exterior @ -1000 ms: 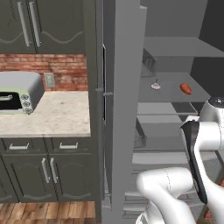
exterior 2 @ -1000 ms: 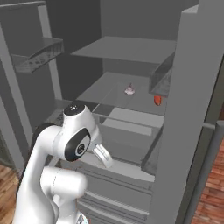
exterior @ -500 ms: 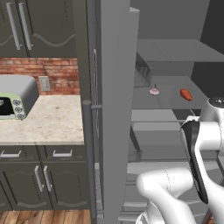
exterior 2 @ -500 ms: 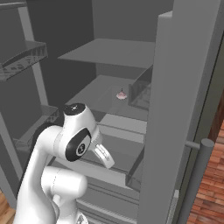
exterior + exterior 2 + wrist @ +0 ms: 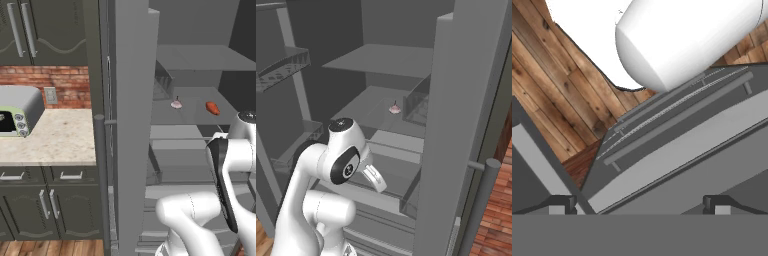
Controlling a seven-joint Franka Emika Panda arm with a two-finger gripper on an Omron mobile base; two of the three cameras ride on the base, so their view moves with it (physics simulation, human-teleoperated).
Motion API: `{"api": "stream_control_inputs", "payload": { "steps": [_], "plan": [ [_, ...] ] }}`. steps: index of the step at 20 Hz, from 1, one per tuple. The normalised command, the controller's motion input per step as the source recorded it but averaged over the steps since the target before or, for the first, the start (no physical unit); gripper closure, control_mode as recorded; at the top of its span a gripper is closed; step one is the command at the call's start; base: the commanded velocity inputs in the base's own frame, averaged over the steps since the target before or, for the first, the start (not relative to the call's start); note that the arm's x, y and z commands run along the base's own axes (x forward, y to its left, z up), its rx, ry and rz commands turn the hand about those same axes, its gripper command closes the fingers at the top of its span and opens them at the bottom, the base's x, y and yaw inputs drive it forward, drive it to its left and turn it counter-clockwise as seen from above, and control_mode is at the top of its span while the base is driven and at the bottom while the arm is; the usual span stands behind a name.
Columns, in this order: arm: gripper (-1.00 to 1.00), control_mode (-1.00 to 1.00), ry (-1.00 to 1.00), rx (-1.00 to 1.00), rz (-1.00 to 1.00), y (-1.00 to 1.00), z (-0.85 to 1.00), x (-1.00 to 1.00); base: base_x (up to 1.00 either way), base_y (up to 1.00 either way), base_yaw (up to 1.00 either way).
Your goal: Retrieve the bottle and the shaker from the cabinet and place them next to the mixing bowl on the counter. Then add garlic from the fridge to the mixing bowl.
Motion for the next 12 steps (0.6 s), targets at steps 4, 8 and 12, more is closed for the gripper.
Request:
{"api": "stream_control_inputs", "payload": {
  "steps": [4,8,12],
  "plan": [
    [-1.0,-1.0,-0.02,0.0,0.02,0.0,0.0,0.05,0.2,0.0,0.02],
    [-1.0,-1.0,-0.23,-0.03,0.19,0.0,0.18,0.26,0.0,0.0,0.0],
    [-1.0,-1.0,-0.26,-0.14,0.22,0.04,0.34,0.4,0.0,0.0,0.0]
  ]
}}
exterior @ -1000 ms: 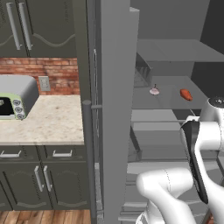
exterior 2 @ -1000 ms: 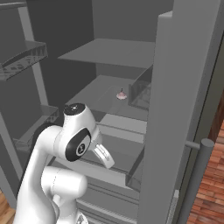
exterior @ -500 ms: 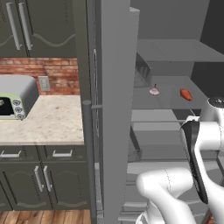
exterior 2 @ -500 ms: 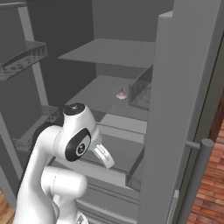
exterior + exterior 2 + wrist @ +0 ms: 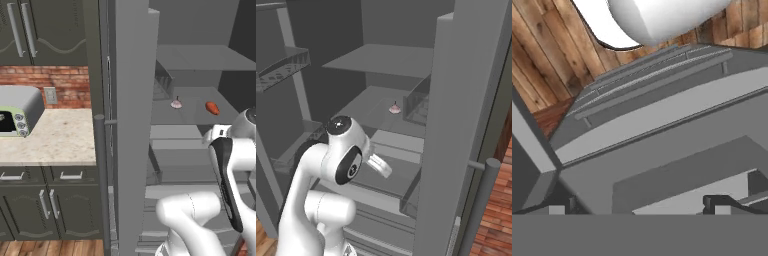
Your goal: Retrieve the bottle and the shaker from the cabinet and place them next to the mixing bowl on the counter. Then add garlic from the fridge to the mixing bowl.
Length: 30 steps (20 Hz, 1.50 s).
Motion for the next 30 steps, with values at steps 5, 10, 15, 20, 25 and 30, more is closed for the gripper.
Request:
{"api": "stream_control_inputs", "payload": {
  "steps": [5,10,15,20,25,30],
  "plan": [
    [-1.0,-1.0,-0.38,-0.2,0.12,0.12,0.04,0.5,0.0,0.0,0.0],
    [-1.0,-1.0,-0.44,-0.18,0.13,0.15,-0.03,0.19,0.0,0.0,0.0],
    [-1.0,-1.0,-0.35,-0.13,0.13,0.02,-0.01,0.37,0.0,0.0,0.0],
    [-1.0,-1.0,0.07,-0.04,0.05,0.09,-0.01,0.79,0.0,0.0,0.0],
    [-1.0,-1.0,0.25,0.0,0.0,0.0,0.0,0.7,0.0,0.0,0.0],
    [-1.0,-1.0,0.05,0.0,0.0,0.0,0.0,0.47,0.0,0.0,0.0]
  ]
}}
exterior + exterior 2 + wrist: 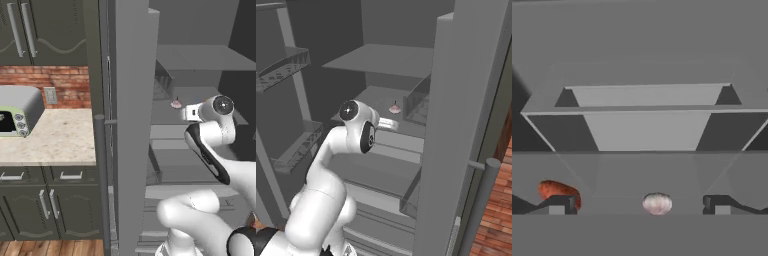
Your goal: Retrieve the bottle and the shaker from the cabinet and place them next to the mixing bowl on the counter. Then add garlic from the fridge to the mixing bowl.
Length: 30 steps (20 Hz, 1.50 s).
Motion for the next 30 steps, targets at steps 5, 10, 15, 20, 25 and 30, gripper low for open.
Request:
{"api": "stream_control_inputs", "payload": {
  "steps": [5,10,15,20,25,30],
  "plan": [
    [-1.0,-1.0,0.0,0.0,0.0,0.0,0.0,0.6,0.0,0.0,0.0],
    [-1.0,-1.0,0.0,0.0,0.0,0.0,-0.01,0.62,0.0,0.0,0.0],
    [-1.0,-1.0,0.0,0.0,0.0,0.0,0.0,0.54,0.0,0.0,0.0],
    [-1.0,-1.0,0.02,0.0,0.0,0.0,0.0,0.63,0.0,0.0,0.0],
    [-1.0,-1.0,0.23,0.0,0.0,-0.06,0.0,0.57,0.0,0.0,0.0],
    [-1.0,-1.0,0.15,0.0,0.0,-0.32,0.0,0.54,0.0,0.0,0.0]
  ]
}}
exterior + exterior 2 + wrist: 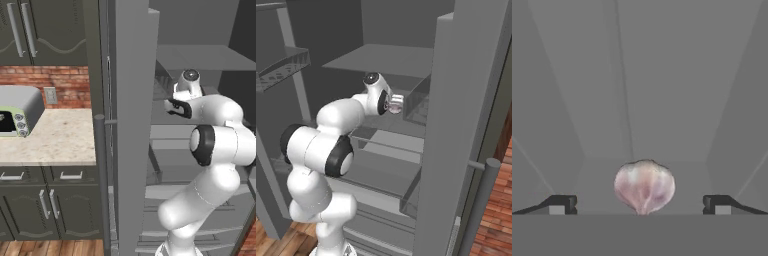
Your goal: Retrieve the bottle and the shaker from the cabinet and place them next to the mixing bowl on the counter. Then add garlic from the fridge to the mixing bowl.
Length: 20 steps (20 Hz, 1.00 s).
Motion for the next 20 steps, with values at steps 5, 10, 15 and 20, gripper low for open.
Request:
{"api": "stream_control_inputs", "payload": {
  "steps": [5,10,15,20],
  "plan": [
    [-1.0,-1.0,0.0,0.0,0.0,-0.14,-0.22,0.2,0.0,0.0,0.0],
    [-1.0,-1.0,0.0,0.0,0.0,-0.05,-0.18,0.24,0.0,0.0,0.0],
    [-1.0,-1.0,0.01,0.0,0.0,-0.03,-0.03,0.4,0.0,0.0,0.0],
    [-1.0,-1.0,0.0,0.0,0.0,0.0,-0.04,0.18,0.0,0.0,0.0]
  ]
}}
